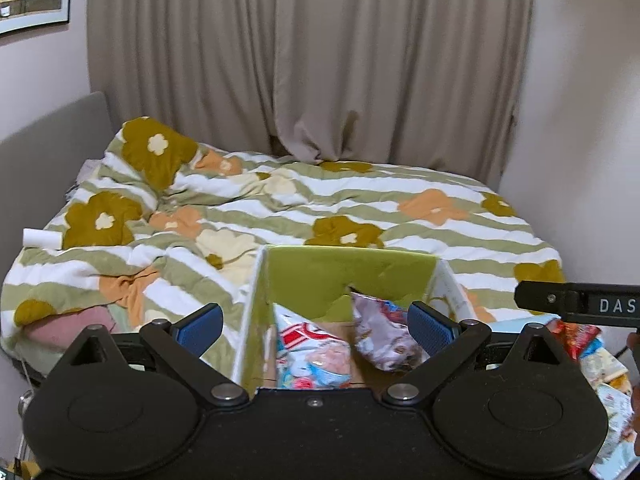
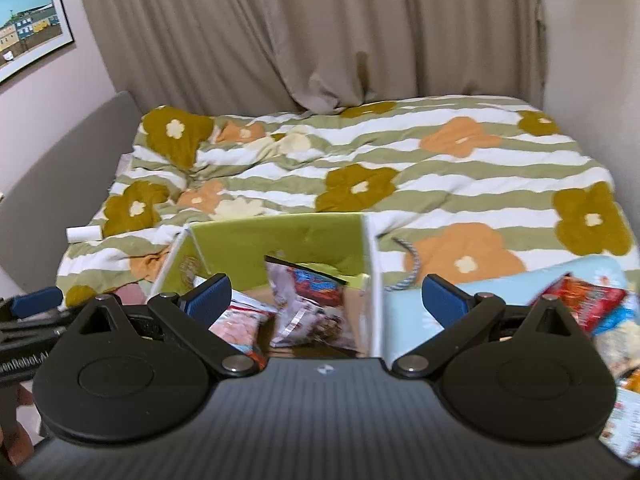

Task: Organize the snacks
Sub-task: 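Return both tools to the pile and grasp the Pillows bag with left tool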

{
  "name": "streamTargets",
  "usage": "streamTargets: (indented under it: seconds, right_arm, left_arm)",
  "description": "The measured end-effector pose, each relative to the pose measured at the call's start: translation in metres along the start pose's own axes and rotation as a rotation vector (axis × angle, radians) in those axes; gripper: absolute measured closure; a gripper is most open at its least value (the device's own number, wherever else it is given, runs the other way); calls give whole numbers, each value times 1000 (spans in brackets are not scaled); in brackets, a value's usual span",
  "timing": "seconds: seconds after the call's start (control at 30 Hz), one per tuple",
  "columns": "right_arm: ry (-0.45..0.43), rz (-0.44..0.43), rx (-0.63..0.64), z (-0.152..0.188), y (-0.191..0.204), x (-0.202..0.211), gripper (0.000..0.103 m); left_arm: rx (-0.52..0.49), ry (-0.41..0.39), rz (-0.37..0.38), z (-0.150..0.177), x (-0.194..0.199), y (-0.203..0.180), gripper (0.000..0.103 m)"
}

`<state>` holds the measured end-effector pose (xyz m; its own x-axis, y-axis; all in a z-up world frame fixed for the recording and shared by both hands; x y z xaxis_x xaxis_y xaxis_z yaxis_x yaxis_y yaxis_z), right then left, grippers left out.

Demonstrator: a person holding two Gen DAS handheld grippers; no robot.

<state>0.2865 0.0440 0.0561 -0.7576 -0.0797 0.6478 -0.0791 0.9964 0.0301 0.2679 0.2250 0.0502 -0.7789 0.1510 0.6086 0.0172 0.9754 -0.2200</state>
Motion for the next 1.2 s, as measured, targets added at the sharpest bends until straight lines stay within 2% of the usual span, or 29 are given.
streamTargets:
  seconds: [0.1,0.27,0.5,0.63,0.8,1.0,1.2]
  right_arm:
    - [0,43,0,9,-9,18,0]
    - [-7,66,-19,31,-36,44,0]
    - [-17,132,-48,71,-95,86,0]
    - [11,131,-73,95,-134,103,0]
    - [42,119,-80,124,-181,117,0]
    - [83,83,-95,157,-228,115,0]
    - [139,56,-94,184,-256,105,0]
  left_arm:
    - [-17,13,31,7,6,-12,3]
    - [-48,29,72,24,16,-42,3]
    - [-68,52,102,63,29,-95,3]
    - [-45,86,99,87,32,-126,3]
    - [-66,120,88,118,30,-169,3]
    - [-98,148,85,159,23,-211,5]
    - [-167,231,77,192,4,-240,12]
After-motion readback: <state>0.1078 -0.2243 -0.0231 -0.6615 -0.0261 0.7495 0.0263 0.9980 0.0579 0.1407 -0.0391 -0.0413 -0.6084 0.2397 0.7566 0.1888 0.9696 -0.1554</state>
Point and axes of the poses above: each gripper's, at about its wrist camera, not at the fingertips, and x roughly against the way its jaws point, y to its left, z to its underside, the point moved 1 cm from there along -x, roughly the way its jaws point, and after that the axes turned 12 degrees about x, right-handed, at the moved point
